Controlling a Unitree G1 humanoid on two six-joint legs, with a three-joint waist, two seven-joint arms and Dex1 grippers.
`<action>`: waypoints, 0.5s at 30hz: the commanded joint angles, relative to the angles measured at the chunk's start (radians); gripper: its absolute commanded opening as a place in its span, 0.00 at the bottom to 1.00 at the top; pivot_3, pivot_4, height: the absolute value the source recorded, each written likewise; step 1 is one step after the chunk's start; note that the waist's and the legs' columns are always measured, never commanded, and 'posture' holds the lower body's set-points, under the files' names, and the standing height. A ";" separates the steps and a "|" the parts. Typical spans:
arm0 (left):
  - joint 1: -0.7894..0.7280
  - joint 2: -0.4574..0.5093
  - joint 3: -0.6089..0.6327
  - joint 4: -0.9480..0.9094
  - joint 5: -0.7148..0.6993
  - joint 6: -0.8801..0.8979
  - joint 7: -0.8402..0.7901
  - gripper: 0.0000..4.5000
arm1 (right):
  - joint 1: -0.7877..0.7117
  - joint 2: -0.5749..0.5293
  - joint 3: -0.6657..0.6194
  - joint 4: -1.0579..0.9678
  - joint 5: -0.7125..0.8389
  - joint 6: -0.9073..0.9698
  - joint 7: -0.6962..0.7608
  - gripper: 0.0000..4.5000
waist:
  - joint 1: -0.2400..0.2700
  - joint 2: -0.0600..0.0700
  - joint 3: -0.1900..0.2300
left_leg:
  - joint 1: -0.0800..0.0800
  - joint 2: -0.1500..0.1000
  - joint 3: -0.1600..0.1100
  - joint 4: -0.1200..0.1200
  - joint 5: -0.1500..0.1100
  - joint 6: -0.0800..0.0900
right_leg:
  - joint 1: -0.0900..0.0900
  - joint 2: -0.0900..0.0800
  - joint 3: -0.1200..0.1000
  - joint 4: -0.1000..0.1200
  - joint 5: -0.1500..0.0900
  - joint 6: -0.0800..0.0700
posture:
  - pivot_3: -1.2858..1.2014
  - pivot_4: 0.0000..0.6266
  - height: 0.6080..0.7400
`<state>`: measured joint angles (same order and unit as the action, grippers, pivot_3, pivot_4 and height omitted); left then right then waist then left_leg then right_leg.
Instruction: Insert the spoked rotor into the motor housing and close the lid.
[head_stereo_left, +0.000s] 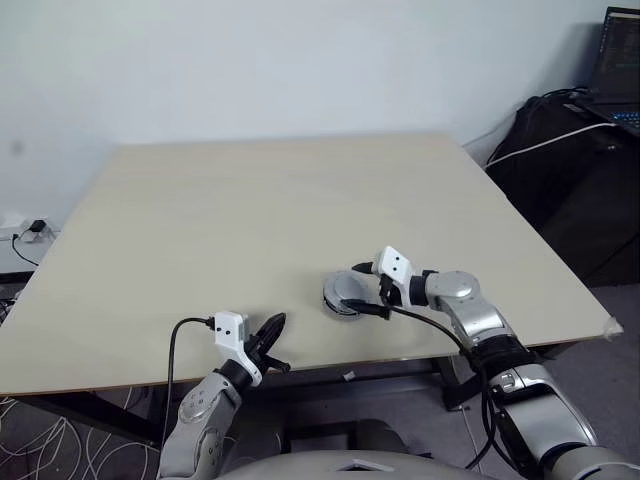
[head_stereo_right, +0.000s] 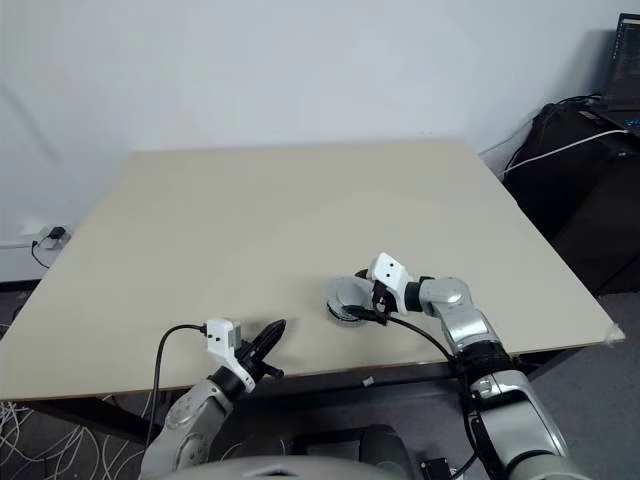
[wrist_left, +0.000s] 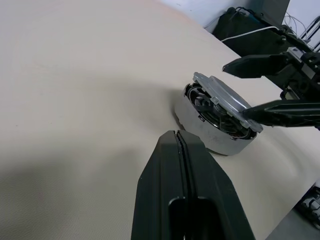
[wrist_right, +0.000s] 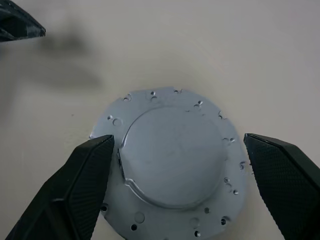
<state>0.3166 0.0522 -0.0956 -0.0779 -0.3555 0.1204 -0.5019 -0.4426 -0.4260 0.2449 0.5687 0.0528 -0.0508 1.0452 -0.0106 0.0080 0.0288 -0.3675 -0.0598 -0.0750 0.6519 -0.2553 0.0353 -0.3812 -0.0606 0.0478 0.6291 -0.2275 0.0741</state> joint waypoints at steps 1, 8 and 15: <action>-0.006 0.001 0.001 -0.034 -0.004 -0.018 0.001 0.00 | -0.036 0.008 0.001 0.026 -0.011 -0.025 0.016 0.99 | 0.000 0.000 0.000 | 0.000 0.000 0.000 0.000 0.000 0.000 | 0.000 0.000 0.000 0.000 0.000 0.000 | 0.52 0.00 1.00; 0.001 0.001 0.003 -0.040 -0.001 -0.022 0.005 0.00 | -0.080 0.012 0.022 0.109 -0.032 -0.004 0.051 0.99 | -0.001 0.000 0.000 | 0.000 0.000 0.000 0.000 0.000 0.000 | 0.000 0.000 0.000 0.000 0.000 0.000 | 0.52 0.00 1.00; 0.006 -0.001 0.005 -0.044 -0.001 -0.025 0.010 0.00 | -0.107 0.024 0.021 0.145 -0.037 0.008 0.069 0.85 | 0.000 0.000 0.000 | 0.001 0.000 0.000 0.000 0.000 0.000 | 0.000 0.000 0.000 0.000 0.000 0.000 | 0.52 0.00 1.00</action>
<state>0.3293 0.0518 -0.0884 -0.0790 -0.3552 0.1187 -0.4936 -0.5284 -0.4055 0.2685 0.7106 0.0205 -0.0510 1.1064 -0.0111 0.0083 0.0286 -0.3669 -0.0599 -0.0750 0.6518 -0.2555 0.0350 -0.3809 -0.0607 0.0478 0.6291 -0.2273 0.0738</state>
